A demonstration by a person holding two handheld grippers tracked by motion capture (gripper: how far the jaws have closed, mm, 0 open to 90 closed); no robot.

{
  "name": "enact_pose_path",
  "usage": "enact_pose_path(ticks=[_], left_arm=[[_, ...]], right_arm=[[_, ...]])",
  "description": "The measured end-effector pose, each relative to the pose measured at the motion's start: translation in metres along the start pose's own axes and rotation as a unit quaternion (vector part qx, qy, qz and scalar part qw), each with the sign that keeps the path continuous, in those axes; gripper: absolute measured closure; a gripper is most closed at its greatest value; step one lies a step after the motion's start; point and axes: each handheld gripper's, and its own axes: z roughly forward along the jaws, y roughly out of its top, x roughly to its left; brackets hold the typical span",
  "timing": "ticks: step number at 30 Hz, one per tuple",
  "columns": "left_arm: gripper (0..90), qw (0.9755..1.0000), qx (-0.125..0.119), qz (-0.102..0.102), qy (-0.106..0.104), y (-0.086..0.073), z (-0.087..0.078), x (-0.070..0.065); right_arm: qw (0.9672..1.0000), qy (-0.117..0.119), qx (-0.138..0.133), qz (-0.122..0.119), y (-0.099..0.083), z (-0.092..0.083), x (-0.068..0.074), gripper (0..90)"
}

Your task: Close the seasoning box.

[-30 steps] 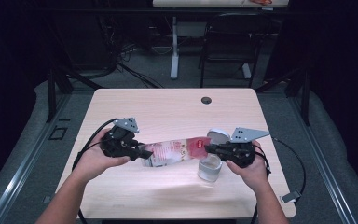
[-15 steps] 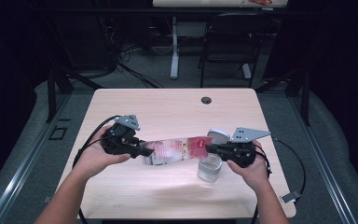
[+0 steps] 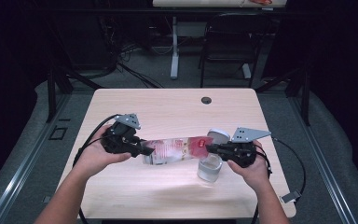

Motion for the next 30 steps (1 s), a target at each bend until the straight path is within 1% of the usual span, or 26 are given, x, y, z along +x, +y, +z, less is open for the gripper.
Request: enact_pose_path(ticks=[5, 8, 14, 17, 18, 25, 29, 30], left_arm=[[71.2, 1.0, 0.0, 0.002, -0.001, 0.002, -0.001, -0.001], [71.2, 1.0, 0.0, 0.002, 0.002, 0.003, -0.001, -0.001], [71.3, 1.0, 0.002, 0.002, 0.001, 0.004, -0.001, 0.001], [71.4, 1.0, 0.004, 0.006, 0.001, 0.005, -0.002, 0.001], [71.3, 1.0, 0.002, 0.003, 0.001, 0.005, -0.001, 0.0], [71.3, 1.0, 0.006, 0.002, 0.004, 0.009, -0.002, -0.001], [71.4, 0.9999, 0.01, 0.007, 0.003, 0.011, -0.003, 0.0], [71.4, 0.9999, 0.009, 0.005, 0.003, 0.012, -0.002, 0.0]], right_arm=[[1.0, 0.0, -0.002, 0.002, -0.001, 0.0, 0.0, 88.9], [1.0, 0.0, -0.002, 0.002, -0.001, 0.0, -0.001, 88.9], [1.0, 0.0, -0.002, 0.002, 0.0, -0.001, 0.0, 88.9], [1.0, -0.001, -0.002, 0.003, 0.0, -0.001, -0.001, 88.8], [1.0, -0.001, -0.001, 0.003, 0.0, -0.001, -0.001, 88.8], [1.0, -0.003, -0.001, 0.003, -0.001, -0.002, -0.001, 88.8], [1.0, -0.004, -0.001, 0.003, -0.001, -0.002, -0.001, 88.7], [1.0, -0.004, -0.001, 0.003, -0.001, -0.002, -0.001, 88.7]])
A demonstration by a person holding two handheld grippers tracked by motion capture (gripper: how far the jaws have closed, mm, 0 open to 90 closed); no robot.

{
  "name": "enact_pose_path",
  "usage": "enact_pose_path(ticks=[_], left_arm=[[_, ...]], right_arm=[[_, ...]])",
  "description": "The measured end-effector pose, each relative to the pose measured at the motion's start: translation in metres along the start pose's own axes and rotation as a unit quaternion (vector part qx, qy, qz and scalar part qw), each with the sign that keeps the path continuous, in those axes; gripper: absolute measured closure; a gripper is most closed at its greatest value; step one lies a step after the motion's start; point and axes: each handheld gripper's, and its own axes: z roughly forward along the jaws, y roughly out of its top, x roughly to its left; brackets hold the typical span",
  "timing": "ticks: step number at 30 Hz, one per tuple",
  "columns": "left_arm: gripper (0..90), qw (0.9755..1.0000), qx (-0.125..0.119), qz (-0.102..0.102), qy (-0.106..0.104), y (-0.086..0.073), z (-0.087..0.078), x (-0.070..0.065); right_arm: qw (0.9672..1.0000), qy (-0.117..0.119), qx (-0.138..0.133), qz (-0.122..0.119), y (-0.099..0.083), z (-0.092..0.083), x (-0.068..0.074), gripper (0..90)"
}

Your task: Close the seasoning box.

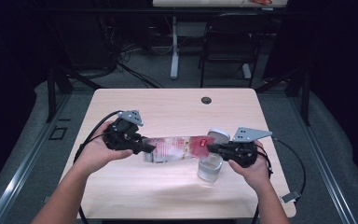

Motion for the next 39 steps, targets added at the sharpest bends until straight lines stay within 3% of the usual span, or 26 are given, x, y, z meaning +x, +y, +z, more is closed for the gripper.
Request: enact_pose_path(ticks=[39], left_arm=[[71.9, 0.9999, 0.008, 0.012, 0.003, 0.016, -0.003, -0.004]], right_arm=[[0.9999, 0.0, -0.008, 0.014, -0.006, -0.003, -0.003, 88.6]])
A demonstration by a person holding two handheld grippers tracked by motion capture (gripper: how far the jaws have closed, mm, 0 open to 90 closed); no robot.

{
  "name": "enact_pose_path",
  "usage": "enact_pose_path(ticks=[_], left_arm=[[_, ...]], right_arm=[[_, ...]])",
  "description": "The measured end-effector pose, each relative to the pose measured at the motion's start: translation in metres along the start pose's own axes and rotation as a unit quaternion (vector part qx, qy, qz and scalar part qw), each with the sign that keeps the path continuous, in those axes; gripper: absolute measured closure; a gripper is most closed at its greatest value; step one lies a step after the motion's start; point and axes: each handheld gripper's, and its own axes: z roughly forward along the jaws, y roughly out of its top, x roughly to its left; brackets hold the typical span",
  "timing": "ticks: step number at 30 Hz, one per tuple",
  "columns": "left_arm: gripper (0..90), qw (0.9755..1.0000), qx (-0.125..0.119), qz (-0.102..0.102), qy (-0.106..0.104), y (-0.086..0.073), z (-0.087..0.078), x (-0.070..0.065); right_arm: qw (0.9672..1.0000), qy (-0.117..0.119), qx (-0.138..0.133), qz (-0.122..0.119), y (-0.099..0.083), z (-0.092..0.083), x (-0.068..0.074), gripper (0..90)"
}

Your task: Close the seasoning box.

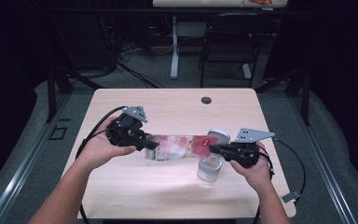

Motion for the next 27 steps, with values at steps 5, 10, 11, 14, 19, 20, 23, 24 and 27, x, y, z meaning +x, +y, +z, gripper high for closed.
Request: enact_pose_path(ticks=[5, 10, 11, 14, 19, 20, 23, 24, 27], left_arm=[[71.8, 1.0, 0.0, 0.001, 0.0, 0.0002, 0.0, -0.0005], [71.9, 1.0, 0.001, 0.004, 0.001, 0.0012, -0.0006, -0.0016], [71.9, 1.0, -0.001, 0.003, 0.001, 0.0015, -0.0005, -0.002], [71.9, 1.0, -0.002, 0.004, 0.002, 0.0026, -0.001, -0.0023], [71.9, 1.0, -0.003, 0.006, 0.001, 0.0039, -0.0013, -0.0026], [72.0, 1.0, -0.003, 0.007, 0.001, 0.0039, -0.0014, -0.0027], [72.0, 1.0, -0.004, 0.006, 0.001, 0.0037, -0.0013, -0.0027], [72.0, 1.0, -0.004, 0.005, 0.001, 0.0036, -0.0013, -0.0027], [72.0, 1.0, -0.004, 0.005, 0.001, 0.0033, -0.0014, -0.0026]], right_arm=[[1.0, -0.001, 0.001, -0.001, 0.0001, 0.0, 0.0, 88.6], [1.0, -0.002, 0.002, 0.0, -0.0005, -0.0003, -0.0001, 88.5], [1.0, -0.002, 0.001, 0.0, -0.0007, -0.0003, -0.0002, 88.6], [1.0, -0.003, 0.002, -0.001, -0.0012, -0.0008, -0.0004, 88.6], [1.0, -0.002, 0.001, 0.004, -0.002, -0.001, -0.0008, 88.5], [1.0, -0.002, 0.001, 0.004, -0.0022, -0.0011, -0.0008, 88.5], [1.0, -0.003, 0.002, 0.003, -0.0023, -0.0011, -0.0005, 88.5], [1.0, -0.004, 0.002, 0.003, -0.0023, -0.001, -0.0005, 88.5], [1.0, -0.005, 0.0, 0.004, -0.0022, -0.0009, 0.0001, 88.5]])
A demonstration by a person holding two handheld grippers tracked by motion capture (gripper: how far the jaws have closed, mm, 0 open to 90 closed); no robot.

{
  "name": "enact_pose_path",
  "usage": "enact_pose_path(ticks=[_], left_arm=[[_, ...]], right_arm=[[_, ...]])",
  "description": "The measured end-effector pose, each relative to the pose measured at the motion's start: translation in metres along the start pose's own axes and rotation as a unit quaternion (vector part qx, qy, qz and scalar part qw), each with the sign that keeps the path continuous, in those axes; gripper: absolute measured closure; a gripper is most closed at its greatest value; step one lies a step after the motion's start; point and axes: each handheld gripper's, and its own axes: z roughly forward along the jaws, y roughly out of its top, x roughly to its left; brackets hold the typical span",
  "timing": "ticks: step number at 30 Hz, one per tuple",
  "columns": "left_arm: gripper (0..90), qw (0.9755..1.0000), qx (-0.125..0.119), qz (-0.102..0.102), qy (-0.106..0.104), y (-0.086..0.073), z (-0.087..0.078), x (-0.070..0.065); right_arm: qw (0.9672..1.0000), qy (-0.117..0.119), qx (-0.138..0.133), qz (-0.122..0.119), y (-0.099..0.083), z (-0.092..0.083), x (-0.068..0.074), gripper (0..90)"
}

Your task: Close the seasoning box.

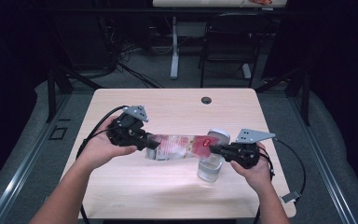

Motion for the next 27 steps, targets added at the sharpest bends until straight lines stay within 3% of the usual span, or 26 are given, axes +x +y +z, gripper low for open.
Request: enact_pose_path(ticks=[27], left_arm=[[72.4, 1.0, -0.006, 0.007, -0.002, 0.012, -0.001, -0.002]], right_arm=[[1.0, -0.006, -0.002, 0.005, -0.001, -0.007, -0.002, 87.8]])
